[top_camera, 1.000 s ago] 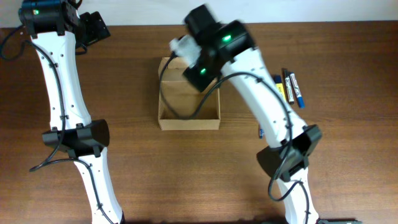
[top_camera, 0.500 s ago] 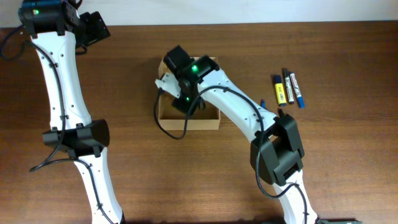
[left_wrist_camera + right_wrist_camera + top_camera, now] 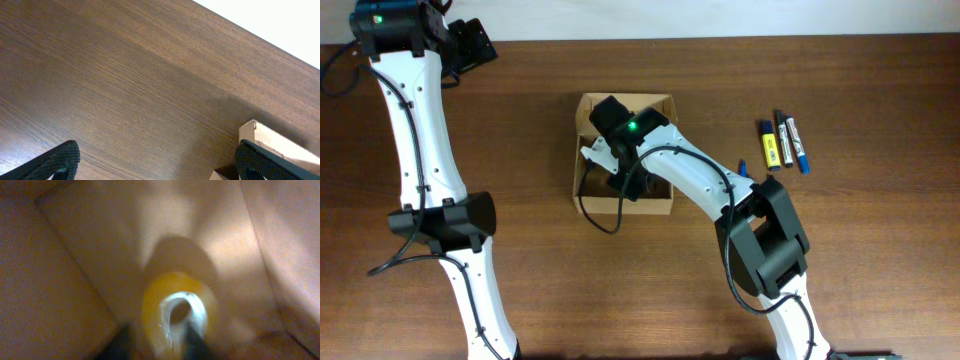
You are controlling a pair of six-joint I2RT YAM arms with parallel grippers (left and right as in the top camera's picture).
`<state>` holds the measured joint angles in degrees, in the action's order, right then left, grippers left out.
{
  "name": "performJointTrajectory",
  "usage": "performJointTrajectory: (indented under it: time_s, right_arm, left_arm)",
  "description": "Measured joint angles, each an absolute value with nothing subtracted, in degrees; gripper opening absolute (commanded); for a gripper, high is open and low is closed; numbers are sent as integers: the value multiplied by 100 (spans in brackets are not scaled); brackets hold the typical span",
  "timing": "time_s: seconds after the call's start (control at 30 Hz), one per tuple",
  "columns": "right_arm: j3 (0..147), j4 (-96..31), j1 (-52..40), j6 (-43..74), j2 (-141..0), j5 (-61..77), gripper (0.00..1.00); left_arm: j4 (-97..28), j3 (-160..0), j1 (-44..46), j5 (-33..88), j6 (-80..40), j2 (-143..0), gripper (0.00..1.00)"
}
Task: Pack container
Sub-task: 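Carry the tape roll into the box and release it, then move the right gripper to the yellow highlighter and grasp it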
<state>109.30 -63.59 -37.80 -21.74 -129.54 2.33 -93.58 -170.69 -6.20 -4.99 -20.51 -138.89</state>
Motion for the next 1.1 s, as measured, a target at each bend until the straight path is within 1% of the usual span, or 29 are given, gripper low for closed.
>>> performJointTrajectory:
  time_s: [0.1, 0.2, 0.3, 0.33, 0.47, 0.53, 0.63, 0.77, 0.87, 1.1]
  right_arm:
    - [11384, -6716, -3780, -2032, -12951, 84, 51]
    - [12086, -7096, -3780, -1811, -12908, -102, 48]
    - [12704, -7290, -3767, -1592, -12707, -366, 48]
    - [12860, -7341, -3754, -1518, -12608, -443, 47]
    - [13216, -7389, -3487, -1146, -11950, -716, 47]
    - [13270, -7430, -3129, -923, -11686, -773, 47]
    - [13325, -7509, -2283, -596, -11456, -790, 47]
    - [13181, -7572, -974, -296, -11524, -532, 47]
    - [12879, -7496, -287, -93, -11764, -329, 47]
    - [12199, -7321, 320, 204, -12623, -73, 47]
  left_arm:
    - [-9358, -17069, -620, -502, -2051, -13889, 100]
    - [-9358, -17069, -620, -502, -2053, -13889, 100]
    - [-9358, -17069, -620, -499, -2053, -13889, 100]
    - [-9358, -17069, -620, -499, -2051, -13889, 100]
    - [-9358, -17069, -620, -502, -2053, -13889, 100]
    - [-9358, -17069, -620, -499, -2053, -13889, 100]
    - [-9358, -17069, -620, -499, -2051, -13889, 100]
    - [-9358, -17069, -620, -502, -2051, -13889, 100]
    - [-9358, -17069, -620, -502, -2053, -13889, 100]
    - [-9358, -17069, -620, -502, -2051, -13889, 100]
